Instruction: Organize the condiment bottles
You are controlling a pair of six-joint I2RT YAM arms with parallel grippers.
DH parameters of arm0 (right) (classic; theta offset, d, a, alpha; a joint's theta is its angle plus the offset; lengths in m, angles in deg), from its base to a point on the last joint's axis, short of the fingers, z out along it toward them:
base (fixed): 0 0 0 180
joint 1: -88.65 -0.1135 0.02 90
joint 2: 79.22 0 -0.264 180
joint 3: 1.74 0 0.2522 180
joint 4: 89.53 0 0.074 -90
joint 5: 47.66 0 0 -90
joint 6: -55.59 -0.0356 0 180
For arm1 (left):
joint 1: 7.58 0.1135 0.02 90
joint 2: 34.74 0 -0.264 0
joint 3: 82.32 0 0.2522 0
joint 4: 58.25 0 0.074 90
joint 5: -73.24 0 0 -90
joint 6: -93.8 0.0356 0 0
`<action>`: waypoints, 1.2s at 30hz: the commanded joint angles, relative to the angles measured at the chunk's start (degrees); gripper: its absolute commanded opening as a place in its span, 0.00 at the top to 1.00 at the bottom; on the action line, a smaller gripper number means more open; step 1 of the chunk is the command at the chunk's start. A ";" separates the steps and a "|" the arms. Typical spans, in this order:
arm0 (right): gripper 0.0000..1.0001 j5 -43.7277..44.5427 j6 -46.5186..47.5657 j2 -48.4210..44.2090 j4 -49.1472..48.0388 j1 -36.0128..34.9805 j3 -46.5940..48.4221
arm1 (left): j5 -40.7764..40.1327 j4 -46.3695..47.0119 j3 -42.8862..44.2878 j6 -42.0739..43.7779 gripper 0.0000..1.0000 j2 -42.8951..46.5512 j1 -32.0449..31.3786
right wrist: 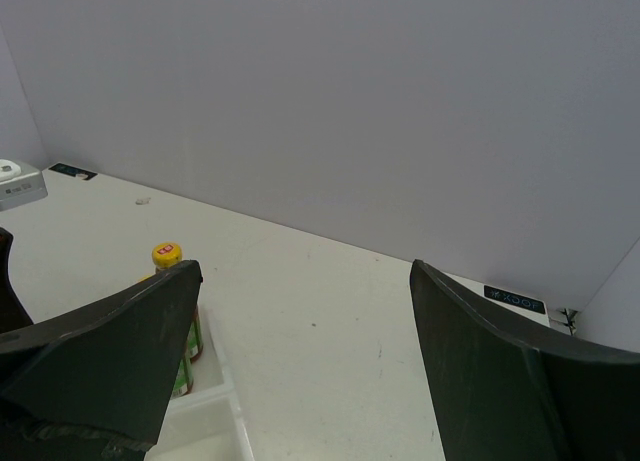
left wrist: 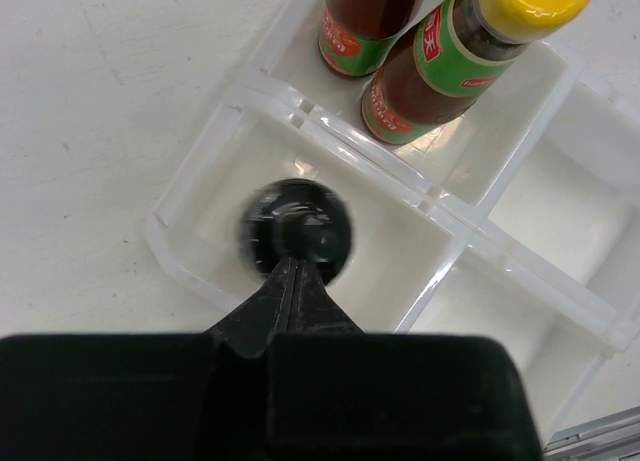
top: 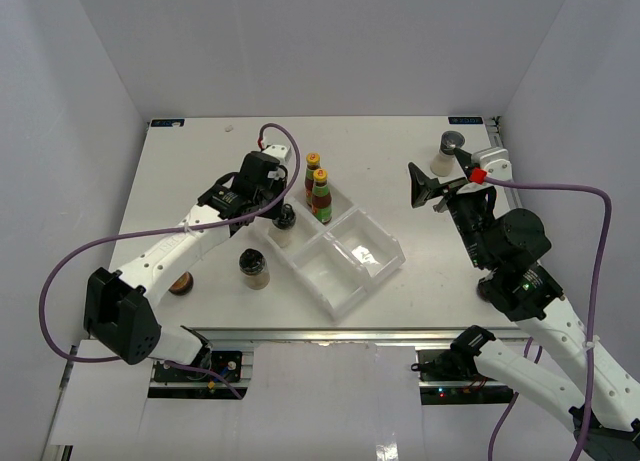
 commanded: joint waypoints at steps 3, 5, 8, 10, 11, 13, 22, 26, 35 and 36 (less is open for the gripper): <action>0.09 0.52 0.29 -0.06 -0.88 0.06 2.58 | -2.60 0.84 1.36 -0.39 0.98 0.99 -0.07; 0.09 0.61 0.39 -0.15 -0.88 0.06 2.59 | -2.80 0.53 1.30 -0.41 0.98 0.92 -0.08; 0.09 0.52 0.46 -0.19 -0.88 0.03 2.66 | -3.24 -0.09 2.08 -0.57 0.97 1.29 -0.07; 0.09 0.48 0.42 -0.25 -0.83 0.02 2.71 | -3.75 -1.17 2.91 -0.70 0.94 1.57 -0.07; 0.09 0.44 0.38 -0.25 -0.79 0.06 2.74 | -4.15 -1.91 3.35 -0.82 0.92 1.77 -0.07; 0.09 0.37 0.43 -0.29 -0.68 0.06 2.70 | -5.44 -4.42 4.98 -1.86 0.81 2.14 -0.07; 0.09 -0.92 -0.37 -0.85 0.43 0.06 2.85 | -8.35 -21.36 8.17 -11.27 0.21 8.00 -0.07; 0.09 -2.16 -1.21 -0.82 1.20 -0.02 3.37 | -9.56 -27.65 4.31 -17.65 0.15 10.78 -0.07; 0.09 -3.37 -3.08 -2.21 2.45 0.06 2.98 | -1.88 -23.66 -9.33 -22.05 0.15 19.64 -0.16; 0.09 -3.27 -3.13 -2.41 2.16 0.06 2.64 | -0.85 -22.87 -10.99 -22.09 0.15 19.41 -0.16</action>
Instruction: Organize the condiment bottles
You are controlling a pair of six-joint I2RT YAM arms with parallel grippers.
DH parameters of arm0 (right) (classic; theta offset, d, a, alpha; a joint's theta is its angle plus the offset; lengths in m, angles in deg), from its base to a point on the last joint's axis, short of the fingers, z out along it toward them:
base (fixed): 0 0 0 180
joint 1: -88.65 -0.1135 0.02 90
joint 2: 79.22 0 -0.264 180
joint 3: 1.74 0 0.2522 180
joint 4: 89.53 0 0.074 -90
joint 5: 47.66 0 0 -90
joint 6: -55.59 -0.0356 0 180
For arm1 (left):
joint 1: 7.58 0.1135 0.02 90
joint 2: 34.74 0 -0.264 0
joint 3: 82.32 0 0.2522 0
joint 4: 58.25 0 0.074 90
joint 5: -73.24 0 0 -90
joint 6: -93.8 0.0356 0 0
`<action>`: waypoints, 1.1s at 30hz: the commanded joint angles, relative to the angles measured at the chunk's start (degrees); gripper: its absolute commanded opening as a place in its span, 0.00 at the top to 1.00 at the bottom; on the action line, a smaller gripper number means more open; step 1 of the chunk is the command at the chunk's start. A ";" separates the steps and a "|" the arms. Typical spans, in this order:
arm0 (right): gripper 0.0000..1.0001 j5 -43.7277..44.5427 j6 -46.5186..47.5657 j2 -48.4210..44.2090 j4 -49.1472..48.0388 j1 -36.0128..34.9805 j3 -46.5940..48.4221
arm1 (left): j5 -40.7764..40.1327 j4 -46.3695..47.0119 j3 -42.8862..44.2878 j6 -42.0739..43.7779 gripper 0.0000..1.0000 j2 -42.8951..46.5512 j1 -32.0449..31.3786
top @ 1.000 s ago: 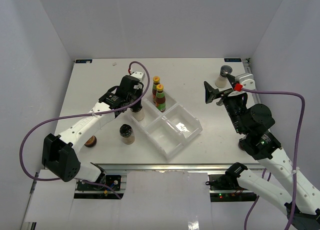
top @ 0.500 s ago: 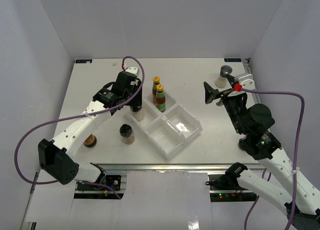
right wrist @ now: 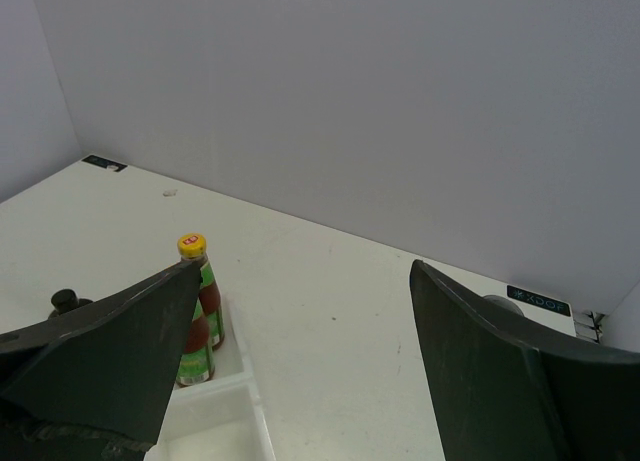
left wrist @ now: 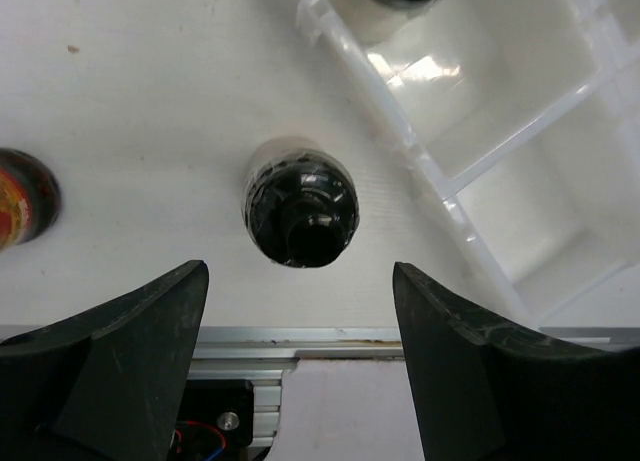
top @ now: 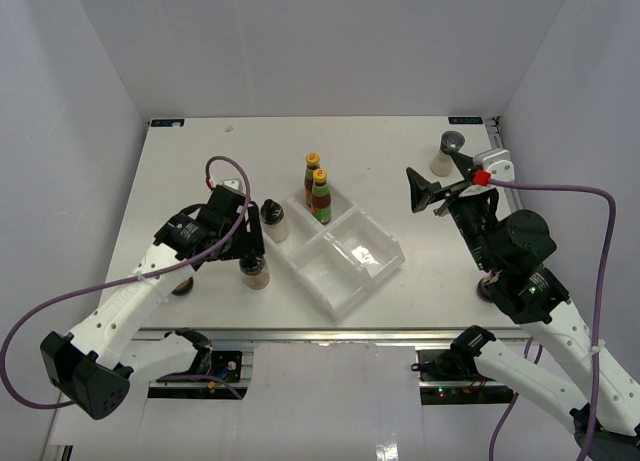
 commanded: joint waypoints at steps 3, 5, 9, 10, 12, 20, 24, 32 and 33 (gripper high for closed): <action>0.09 -0.60 -1.41 -1.34 -1.06 0.06 1.60 | 5.37 4.57 -7.26 -3.25 0.15 0.47 -0.23; 0.09 -0.85 -1.33 -1.36 -0.75 0.00 1.77 | 4.05 4.71 -8.11 -3.63 0.14 -0.21 -0.23; 0.09 -0.50 -1.33 -1.90 -1.01 0.03 1.42 | 5.10 7.91 -9.62 -2.65 0.14 -1.29 -0.23; 0.09 -0.50 -1.33 -2.07 -1.18 -0.01 1.16 | 5.41 8.94 -10.13 -2.31 0.15 -1.97 -0.23; 0.09 -0.59 -1.41 -2.22 -1.16 -0.02 0.80 | 4.47 9.85 -10.58 -2.26 0.16 -3.55 -0.23; 0.09 -0.12 -0.34 -3.02 -1.09 0.01 1.52 | 1.02 9.61 -8.97 -3.21 0.21 -9.01 -0.28; 0.09 0.41 0.08 -3.66 -1.28 0.03 1.38 | 0.55 9.62 -8.74 -3.50 0.25 -9.25 -0.28; 0.09 0.55 0.17 -3.90 -1.52 -0.02 1.14 | 0.06 9.36 -8.90 -3.49 0.65 -10.46 -0.31; 0.09 0.50 0.17 -3.94 -1.56 -0.02 1.10 | 0.02 9.09 -8.81 -3.44 0.71 -10.28 -0.26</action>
